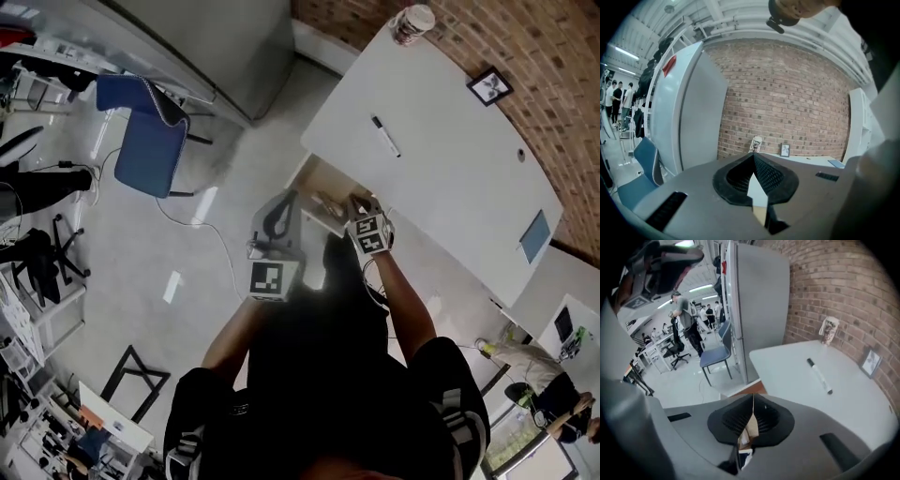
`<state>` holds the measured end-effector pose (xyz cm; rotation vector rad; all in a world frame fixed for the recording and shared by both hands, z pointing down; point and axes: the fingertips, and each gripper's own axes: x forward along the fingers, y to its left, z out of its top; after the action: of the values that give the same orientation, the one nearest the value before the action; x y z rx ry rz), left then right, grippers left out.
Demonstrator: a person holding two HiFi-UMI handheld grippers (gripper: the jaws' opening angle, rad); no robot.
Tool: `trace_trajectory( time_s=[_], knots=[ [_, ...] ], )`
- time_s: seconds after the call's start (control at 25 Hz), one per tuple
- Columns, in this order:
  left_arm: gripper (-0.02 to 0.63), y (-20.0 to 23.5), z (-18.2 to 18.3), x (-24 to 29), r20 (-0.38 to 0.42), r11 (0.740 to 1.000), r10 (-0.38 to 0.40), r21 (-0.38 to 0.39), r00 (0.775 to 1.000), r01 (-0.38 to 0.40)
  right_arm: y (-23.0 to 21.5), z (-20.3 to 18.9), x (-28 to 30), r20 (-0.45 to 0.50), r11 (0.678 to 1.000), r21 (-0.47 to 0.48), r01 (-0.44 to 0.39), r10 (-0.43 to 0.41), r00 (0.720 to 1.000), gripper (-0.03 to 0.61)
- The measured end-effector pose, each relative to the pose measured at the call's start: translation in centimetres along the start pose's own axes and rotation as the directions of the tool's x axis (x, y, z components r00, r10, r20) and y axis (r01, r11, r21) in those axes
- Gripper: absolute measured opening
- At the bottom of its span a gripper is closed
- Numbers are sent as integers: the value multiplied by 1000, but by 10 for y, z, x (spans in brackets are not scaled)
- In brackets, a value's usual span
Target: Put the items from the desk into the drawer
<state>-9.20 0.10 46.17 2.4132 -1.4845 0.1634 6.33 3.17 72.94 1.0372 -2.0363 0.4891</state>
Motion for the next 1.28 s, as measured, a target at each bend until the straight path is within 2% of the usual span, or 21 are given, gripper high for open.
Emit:
trace_trajectory(
  time_s=[0.12, 0.32, 0.48, 0.68, 0.92, 1.04, 1.12, 1.16, 1.2, 1.28],
  knots=[
    [-3, -10, 25, 4, 43, 999, -26, 32, 999, 25, -25, 47, -36, 141, 997, 41, 60, -66, 988, 2],
    [-3, -25, 54, 7, 101, 998, -36, 46, 994, 31, -65, 104, -105, 336, 982, 120, 146, -178, 925, 0],
    [-5, -38, 68, 14, 124, 999, -43, 31, 991, 39, -94, 120, -139, 404, 969, 155, 192, -240, 883, 0],
    [-5, -54, 79, 24, 140, 998, -61, 35, 988, 56, -128, 127, -156, 435, 954, 194, 230, -293, 852, 0],
    [-3, -69, 84, 39, 140, 998, -63, 35, 988, 59, -162, 133, -155, 436, 941, 210, 265, -333, 836, 2],
    [-3, -74, 86, 46, 139, 998, -59, 24, 988, 56, -174, 140, -150, 442, 942, 219, 253, -327, 835, 3],
    [-4, -77, 86, 52, 146, 998, -62, 30, 987, 58, -181, 140, -140, 423, 947, 221, 234, -309, 852, 8],
    [-3, -78, 85, 55, 142, 998, -63, 36, 988, 58, -184, 137, -131, 403, 950, 219, 223, -296, 866, 33],
    [-5, -79, 83, 58, 135, 998, -62, 41, 989, 57, -187, 133, -121, 378, 953, 215, 212, -281, 882, 93],
    [-3, -81, 81, 63, 121, 998, -56, 40, 991, 51, -192, 121, -98, 325, 959, 207, 193, -253, 911, 118]
  ],
)
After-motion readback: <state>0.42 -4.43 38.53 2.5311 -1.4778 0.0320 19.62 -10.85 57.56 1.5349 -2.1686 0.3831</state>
